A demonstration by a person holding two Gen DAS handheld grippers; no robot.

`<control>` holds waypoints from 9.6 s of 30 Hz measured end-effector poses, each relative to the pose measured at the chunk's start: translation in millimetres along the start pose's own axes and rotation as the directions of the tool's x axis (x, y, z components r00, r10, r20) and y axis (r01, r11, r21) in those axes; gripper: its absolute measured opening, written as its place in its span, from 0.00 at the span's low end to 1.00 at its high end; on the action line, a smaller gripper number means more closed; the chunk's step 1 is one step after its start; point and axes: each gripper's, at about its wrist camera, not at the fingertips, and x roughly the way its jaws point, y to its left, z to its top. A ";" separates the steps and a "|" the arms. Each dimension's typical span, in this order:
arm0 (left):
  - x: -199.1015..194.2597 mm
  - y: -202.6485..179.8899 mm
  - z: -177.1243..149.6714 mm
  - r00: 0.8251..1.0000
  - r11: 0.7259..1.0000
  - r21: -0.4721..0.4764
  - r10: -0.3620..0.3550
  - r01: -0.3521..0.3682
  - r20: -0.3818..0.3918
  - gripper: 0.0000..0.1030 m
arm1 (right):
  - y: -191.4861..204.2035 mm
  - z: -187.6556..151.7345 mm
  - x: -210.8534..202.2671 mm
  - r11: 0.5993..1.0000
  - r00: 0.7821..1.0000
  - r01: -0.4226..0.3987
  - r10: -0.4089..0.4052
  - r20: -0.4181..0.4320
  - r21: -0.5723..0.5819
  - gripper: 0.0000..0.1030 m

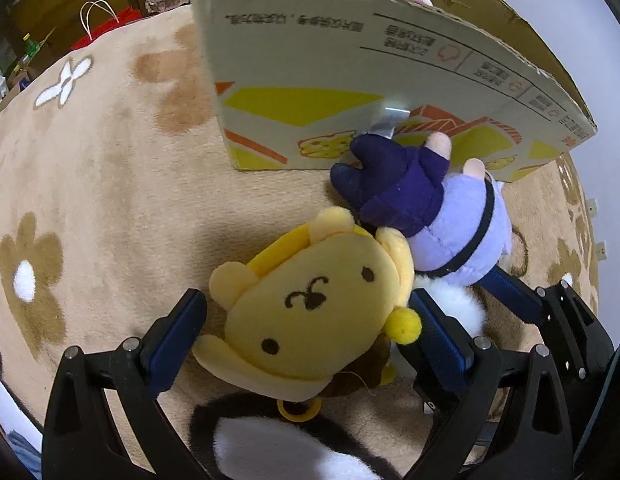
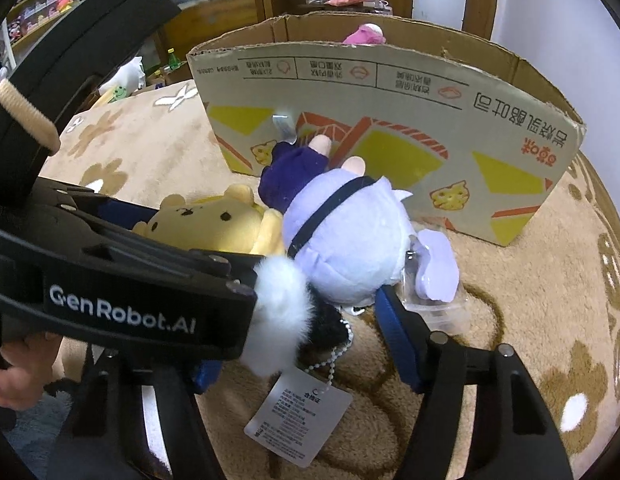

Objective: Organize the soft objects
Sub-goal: 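Close left gripper on yellow bear plush while right grips white fluffy plush, then lift yellow bear with left gripper while right carries white fluffy plush over box, then open both grippers to drop the yellow bear and white plush into the box, then move both tools back toward the lavender doll beside the box, then lower left gripper around lavender doll while right approaches the clear bagged toy, then close left gripper on lavender doll while right grips the clear plastic bag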

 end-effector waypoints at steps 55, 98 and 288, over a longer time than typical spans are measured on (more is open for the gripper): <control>-19.3 -3.2 -9.7 0.996 0.999 -0.013 0.033 -0.032 0.077 0.72 | -4.6 -3.0 -25.0 0.995 0.996 0.090 -0.091 0.024 0.031 0.50; -165.5 -13.3 -6.7 0.658 0.985 -0.019 0.130 -0.173 0.742 0.72 | -58.9 57.4 -123.2 0.973 0.840 0.105 -0.198 0.506 0.206 0.50; -20.7 -43.3 27.6 0.980 0.994 0.046 -0.108 0.101 0.167 0.81 | -58.8 5.0 -20.2 0.991 0.994 0.108 -0.109 0.016 0.078 0.20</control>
